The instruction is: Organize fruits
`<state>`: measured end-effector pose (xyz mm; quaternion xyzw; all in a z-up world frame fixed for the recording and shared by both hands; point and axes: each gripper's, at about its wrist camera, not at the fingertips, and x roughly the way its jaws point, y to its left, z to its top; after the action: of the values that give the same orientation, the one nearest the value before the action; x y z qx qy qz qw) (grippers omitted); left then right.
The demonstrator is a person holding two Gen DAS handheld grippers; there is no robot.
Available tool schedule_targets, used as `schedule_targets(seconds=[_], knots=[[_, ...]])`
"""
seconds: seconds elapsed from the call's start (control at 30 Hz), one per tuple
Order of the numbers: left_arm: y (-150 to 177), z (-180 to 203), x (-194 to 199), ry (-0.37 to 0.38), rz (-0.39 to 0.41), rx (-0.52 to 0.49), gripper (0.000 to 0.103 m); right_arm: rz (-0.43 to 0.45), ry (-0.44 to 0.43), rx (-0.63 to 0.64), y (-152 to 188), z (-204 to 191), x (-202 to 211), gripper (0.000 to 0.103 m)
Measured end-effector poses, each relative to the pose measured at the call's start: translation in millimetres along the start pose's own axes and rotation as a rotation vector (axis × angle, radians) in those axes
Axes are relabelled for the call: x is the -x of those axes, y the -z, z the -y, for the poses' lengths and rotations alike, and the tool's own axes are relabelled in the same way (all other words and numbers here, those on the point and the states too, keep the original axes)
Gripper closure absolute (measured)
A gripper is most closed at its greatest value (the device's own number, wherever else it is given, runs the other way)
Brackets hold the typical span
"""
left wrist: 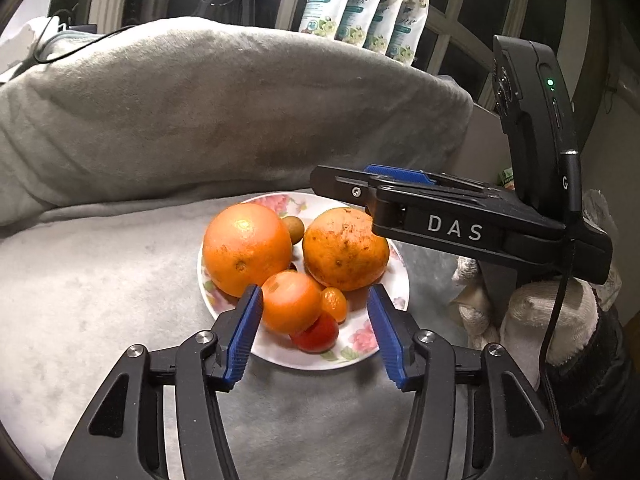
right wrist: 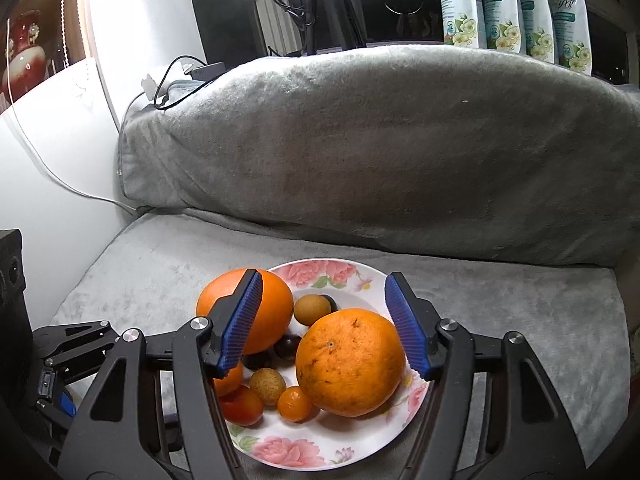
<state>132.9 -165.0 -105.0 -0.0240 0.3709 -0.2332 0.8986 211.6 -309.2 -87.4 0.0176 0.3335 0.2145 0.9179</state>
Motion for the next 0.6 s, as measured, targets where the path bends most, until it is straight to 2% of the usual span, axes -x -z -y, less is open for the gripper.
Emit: schedule_targets(seconds=[0.1, 0.17, 0.33, 0.43, 0.6], knots=[[0, -1, 3, -0.001, 0.005, 0.001, 0.043, 0.01, 0.001, -0.006, 1, -1, 3, 0.021], [0, -1, 4, -0.002, 0.007, 0.001, 0.038, 0.016, -0.002, -0.011, 1, 0, 7, 0.017], [1, 1, 11, -0.009, 0.014, -0.004, 0.032, 0.01, -0.002, -0.028, 2, 1, 14, 0.016], [1, 1, 14, -0.021, 0.018, -0.001, 0.028, 0.013, 0.008, -0.026, 5, -1, 20, 0.007], [3, -1, 22, -0.036, 0.023, 0.007, 0.028, 0.024, 0.015, -0.019, 11, -6, 34, 0.006]])
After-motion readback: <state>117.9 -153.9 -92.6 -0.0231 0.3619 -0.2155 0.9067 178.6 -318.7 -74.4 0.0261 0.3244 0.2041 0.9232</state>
